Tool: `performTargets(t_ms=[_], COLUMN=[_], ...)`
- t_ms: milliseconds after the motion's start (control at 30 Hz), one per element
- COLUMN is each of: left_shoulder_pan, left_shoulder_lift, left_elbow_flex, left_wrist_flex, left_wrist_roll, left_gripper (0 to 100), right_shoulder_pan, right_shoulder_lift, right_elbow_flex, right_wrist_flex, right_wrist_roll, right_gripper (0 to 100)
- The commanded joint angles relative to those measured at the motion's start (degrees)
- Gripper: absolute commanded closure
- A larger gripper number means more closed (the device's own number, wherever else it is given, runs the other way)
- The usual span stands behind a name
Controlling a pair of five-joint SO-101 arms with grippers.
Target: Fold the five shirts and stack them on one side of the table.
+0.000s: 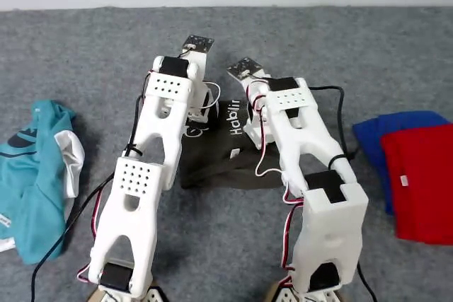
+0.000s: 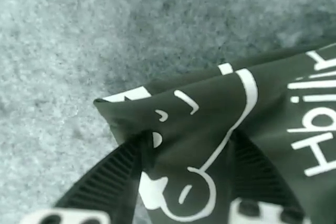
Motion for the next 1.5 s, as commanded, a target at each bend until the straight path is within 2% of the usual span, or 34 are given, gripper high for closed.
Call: performTargets(t_ms=[0, 333, 500, 800, 867, 1033, 1100, 1167, 1300, 1467], left_shoulder_pan=[0.4, 0.3, 0.3, 0.3, 0.3, 0.2, 0.2, 0.2, 0.2, 0.3], left_shoulder_lift=[-0.2, -0.2, -0.2, -0.2, -0.2, -0.1, -0.1, -0.1, -0.1, -0.8], left_elbow_flex=[-0.3, 0.0, 0.0, 0.0, 0.0, 0.0, 0.0, 0.0, 0.0, -0.4], left_wrist_flex=[0.2, 0.2, 0.2, 0.2, 0.2, 0.2, 0.2, 0.2, 0.2, 0.5], left_wrist_roll=[-0.8, -0.8, -0.8, -0.8, -0.8, -0.8, -0.8, -0.8, -0.8, -0.8], left_gripper=[77, 77, 77, 77, 77, 77, 77, 77, 77, 77], right_shoulder_pan=[1.7, 1.8, 2.2, 10.1, 12.3, 14.2, 13.8, 13.3, 11.3, 7.9], right_shoulder_lift=[-2.0, -15.7, -16.7, -17.5, -17.5, -17.5, -17.7, -19.6, -27.0, -28.5], right_elbow_flex=[-0.9, -0.7, 0.0, 10.1, 10.1, 10.0, 10.0, 10.0, 10.0, 10.1], right_wrist_flex=[1.6, 16.6, 24.6, 22.0, 20.7, 24.2, 27.2, 29.0, 25.2, 10.0], right_wrist_roll=[1.0, 2.8, 2.9, 6.5, 6.8, 6.9, 6.9, 6.9, 6.3, 2.5], right_gripper=[98.8, 98.8, 98.8, 97.6, 90.5, 60.7, 57.8, 59.0, 61.5, 61.4])
